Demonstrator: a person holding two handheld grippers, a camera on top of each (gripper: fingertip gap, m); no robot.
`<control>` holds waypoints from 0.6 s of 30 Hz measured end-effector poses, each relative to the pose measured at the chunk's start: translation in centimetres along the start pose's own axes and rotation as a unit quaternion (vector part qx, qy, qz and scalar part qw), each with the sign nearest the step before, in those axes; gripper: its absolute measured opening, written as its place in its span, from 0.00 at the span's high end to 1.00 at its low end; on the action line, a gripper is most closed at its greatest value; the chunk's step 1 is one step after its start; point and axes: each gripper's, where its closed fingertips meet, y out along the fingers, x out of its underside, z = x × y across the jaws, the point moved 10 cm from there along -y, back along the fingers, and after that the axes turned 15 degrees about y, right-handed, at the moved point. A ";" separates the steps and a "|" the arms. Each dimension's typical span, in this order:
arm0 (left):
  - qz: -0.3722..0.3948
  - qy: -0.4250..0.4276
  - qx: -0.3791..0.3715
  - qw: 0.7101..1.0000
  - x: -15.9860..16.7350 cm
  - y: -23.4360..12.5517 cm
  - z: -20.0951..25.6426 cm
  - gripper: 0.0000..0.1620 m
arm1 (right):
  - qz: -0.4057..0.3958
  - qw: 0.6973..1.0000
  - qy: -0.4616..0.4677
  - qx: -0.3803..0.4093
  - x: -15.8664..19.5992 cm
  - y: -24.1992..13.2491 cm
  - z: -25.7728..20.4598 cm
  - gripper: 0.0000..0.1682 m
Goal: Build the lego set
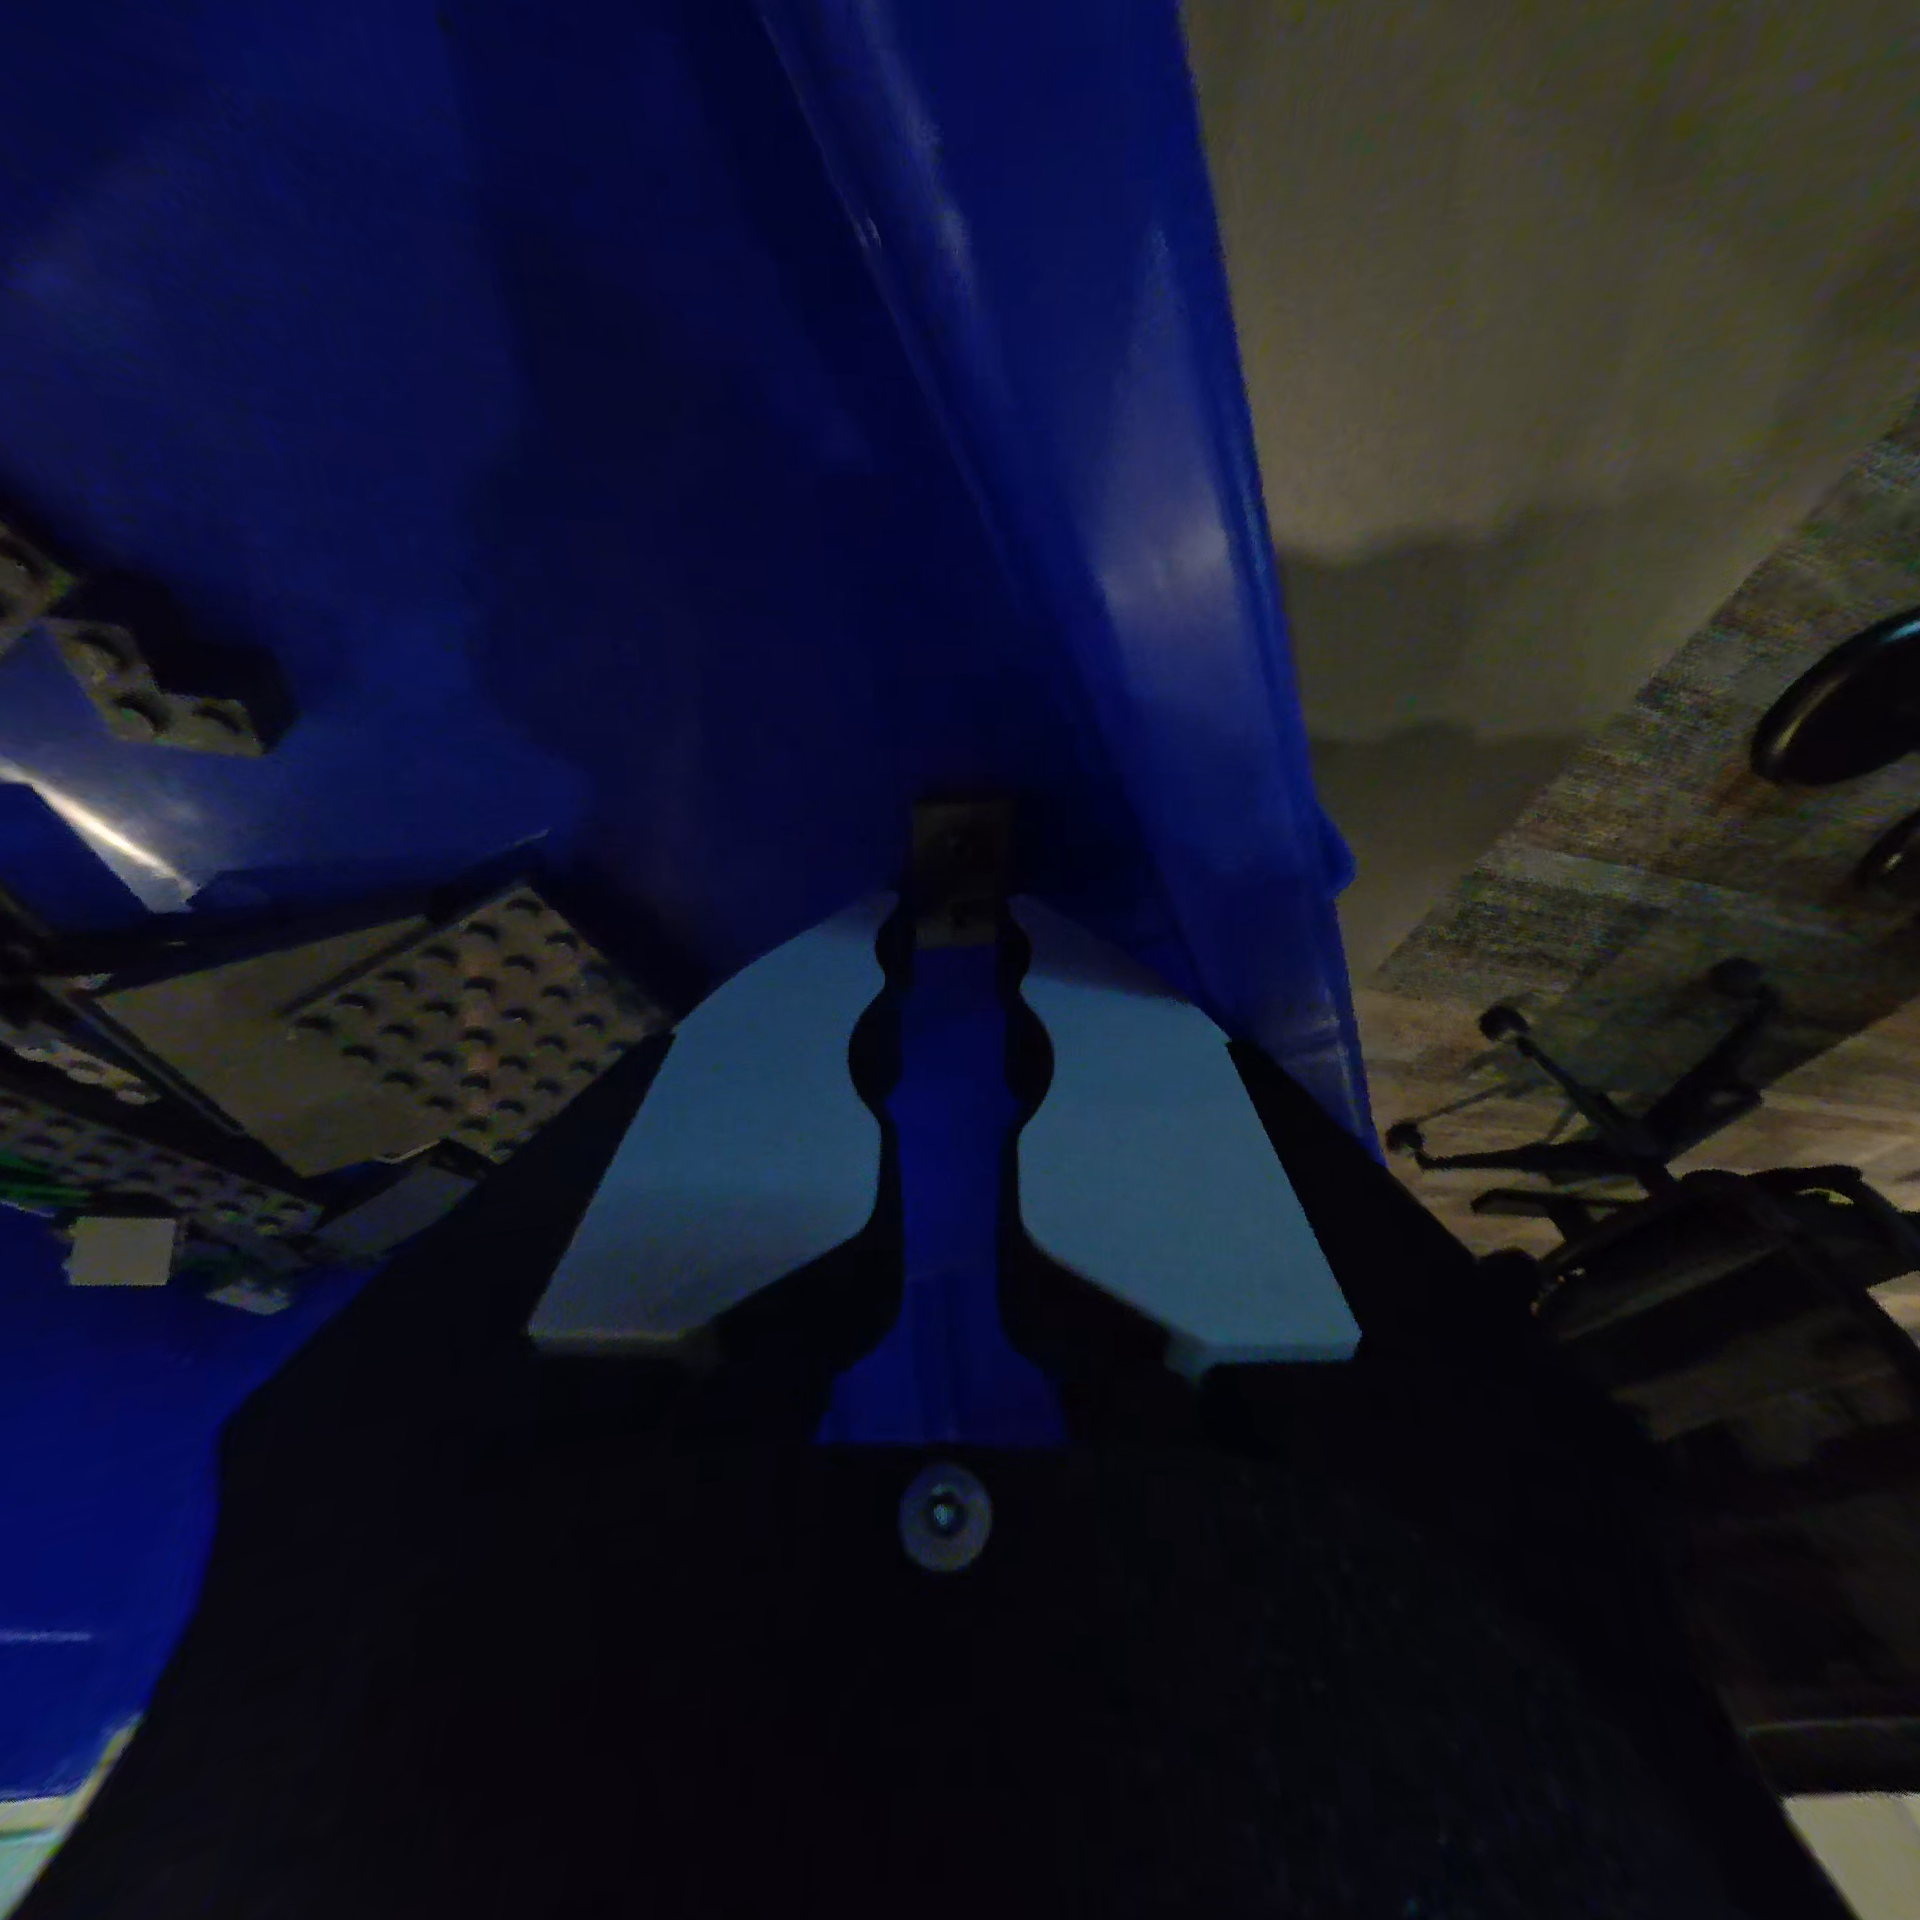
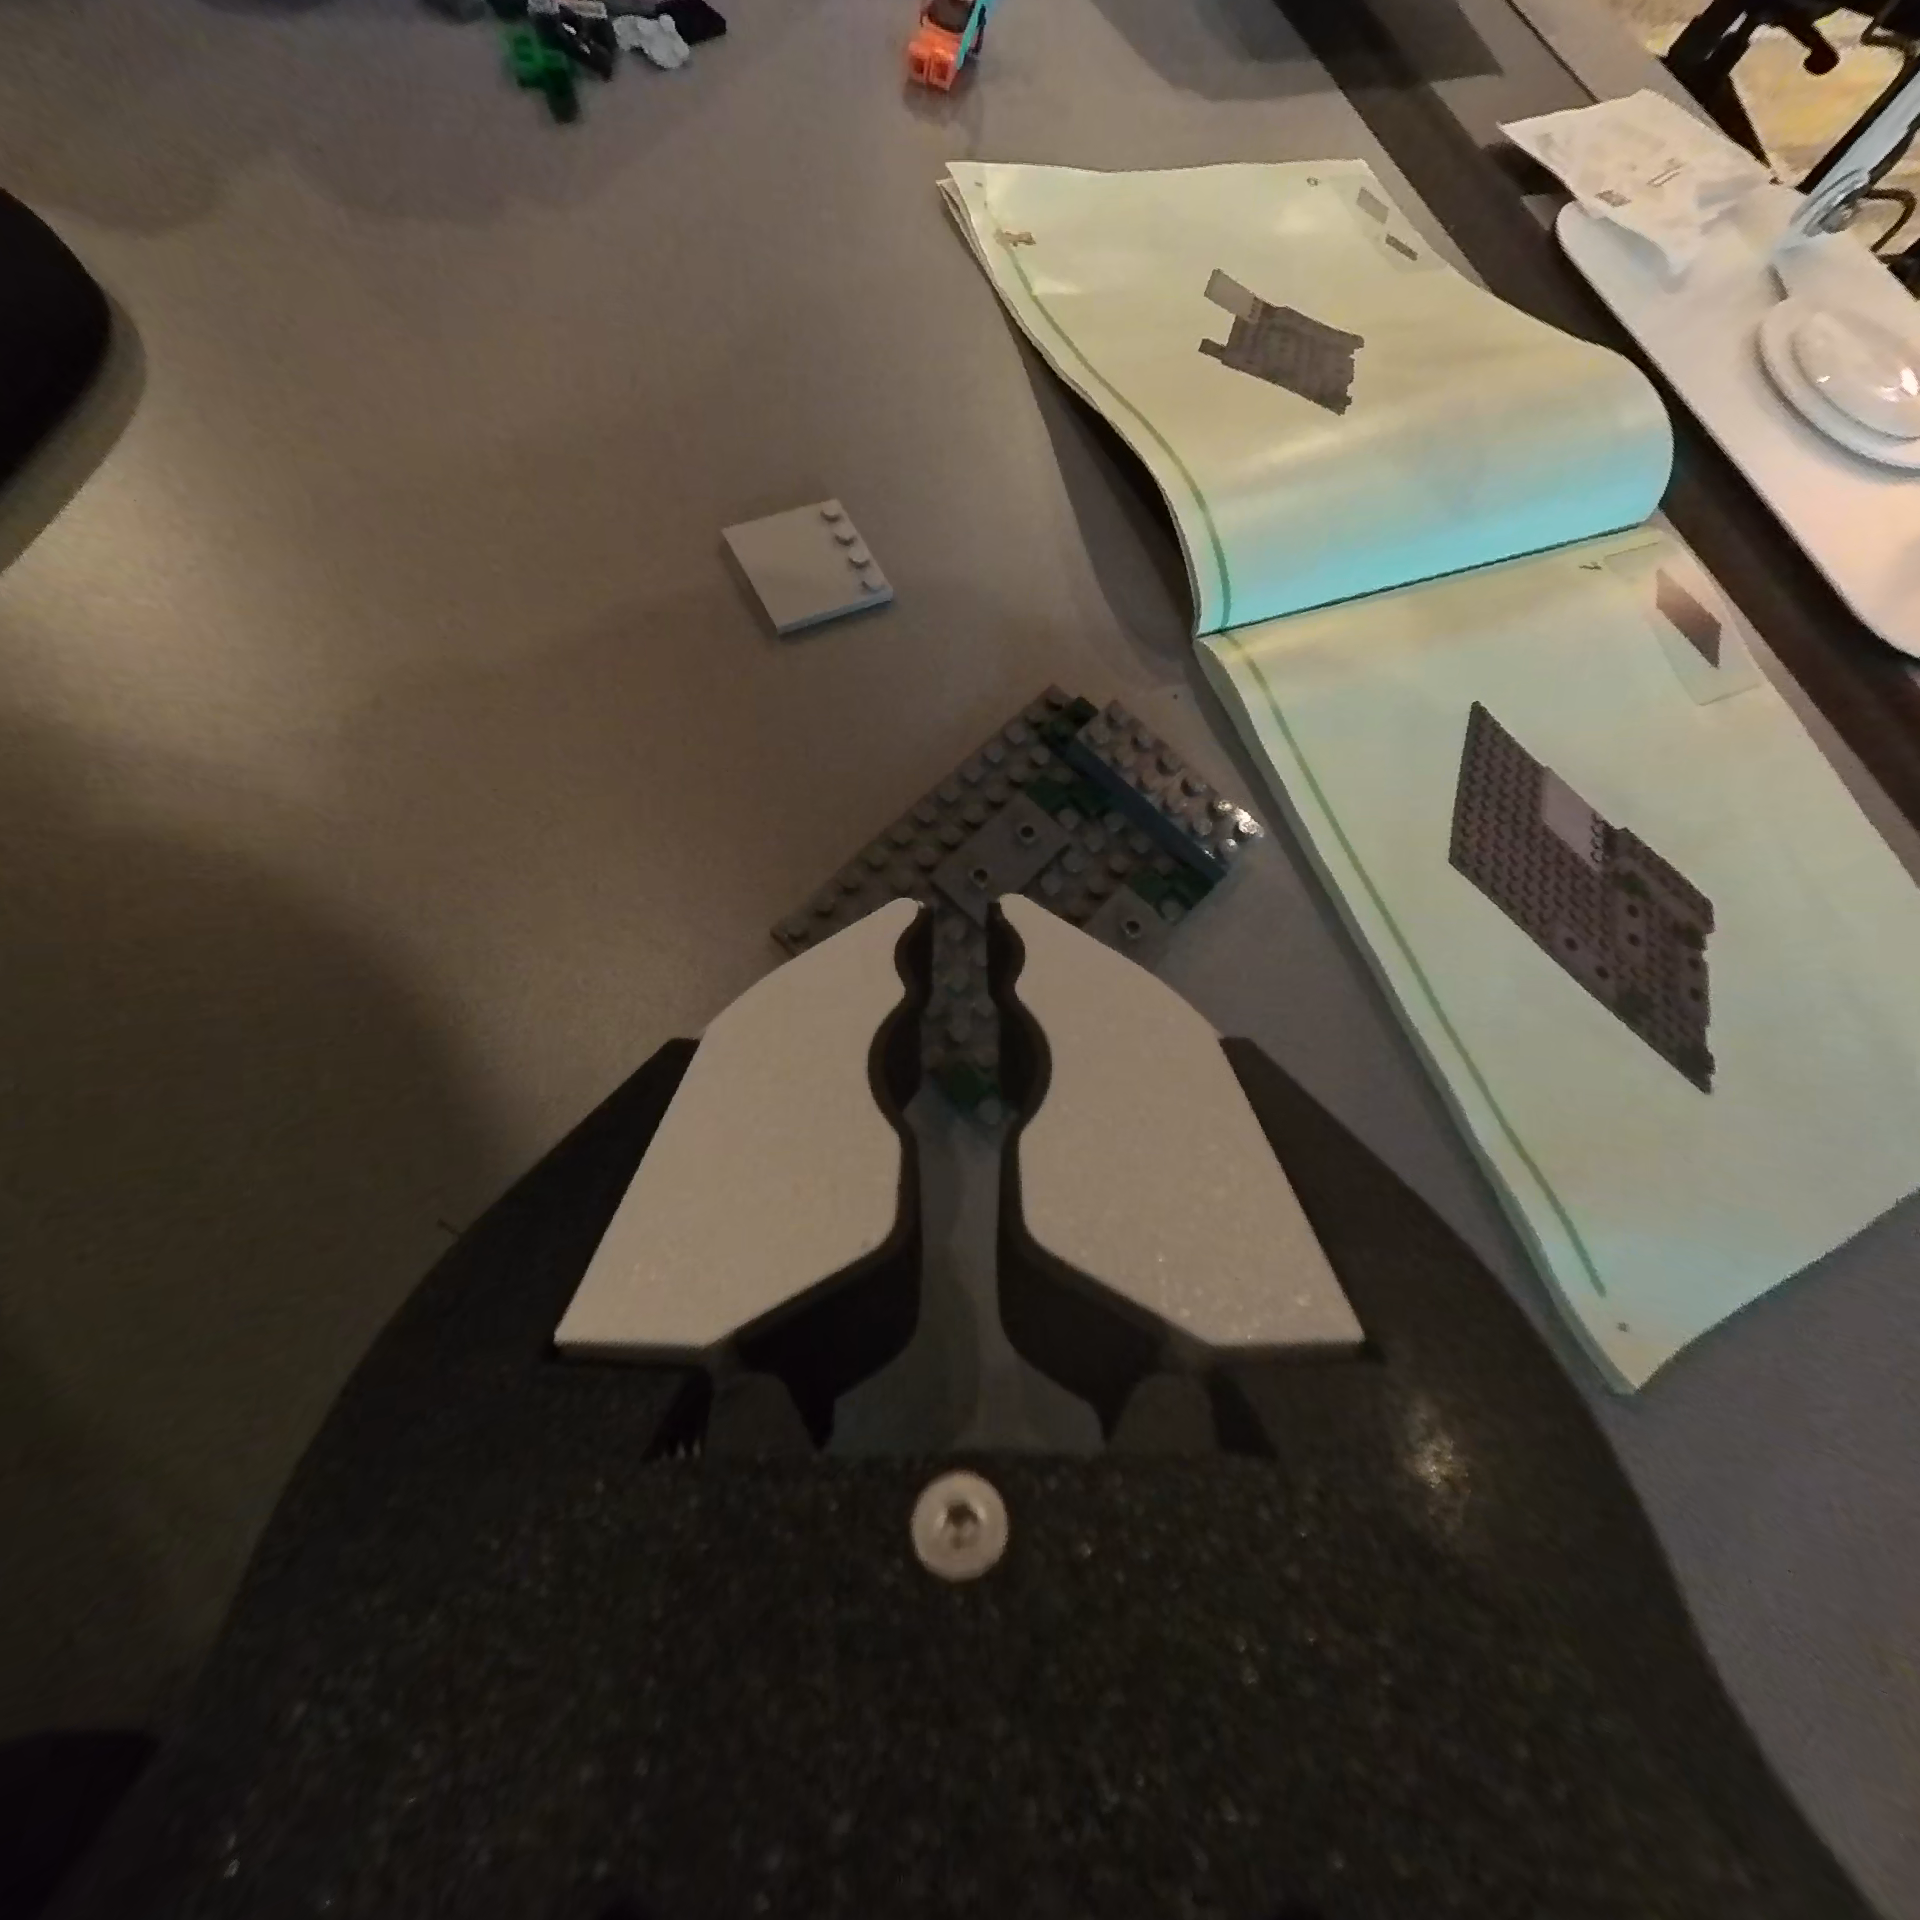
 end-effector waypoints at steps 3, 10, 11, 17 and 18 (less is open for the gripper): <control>0.012 -0.007 -0.013 1.000 0.0 -0.2 -0.1 0.91 | 0.001 1.000 0.000 0.002 0.0 -0.2 0.1 0.95; 0.042 -0.044 -0.069 0.996 0.9 -3.7 0.3 0.93 | 0.012 1.000 -0.002 0.004 -0.2 -0.8 0.3 0.95; 0.047 -0.046 -0.079 0.995 0.9 -4.5 0.4 0.93 | 0.015 1.000 -0.002 0.004 -0.2 -0.8 0.3 0.95; 0.048 -0.038 -0.108 0.992 -0.3 -7.8 0.3 0.93 | 0.031 0.999 -0.010 -0.001 -0.2 -1.6 0.0 0.95; 0.050 -0.034 -0.113 0.992 -0.6 -8.4 0.2 0.93 | 0.033 0.999 -0.011 -0.001 -0.2 -1.7 0.0 0.95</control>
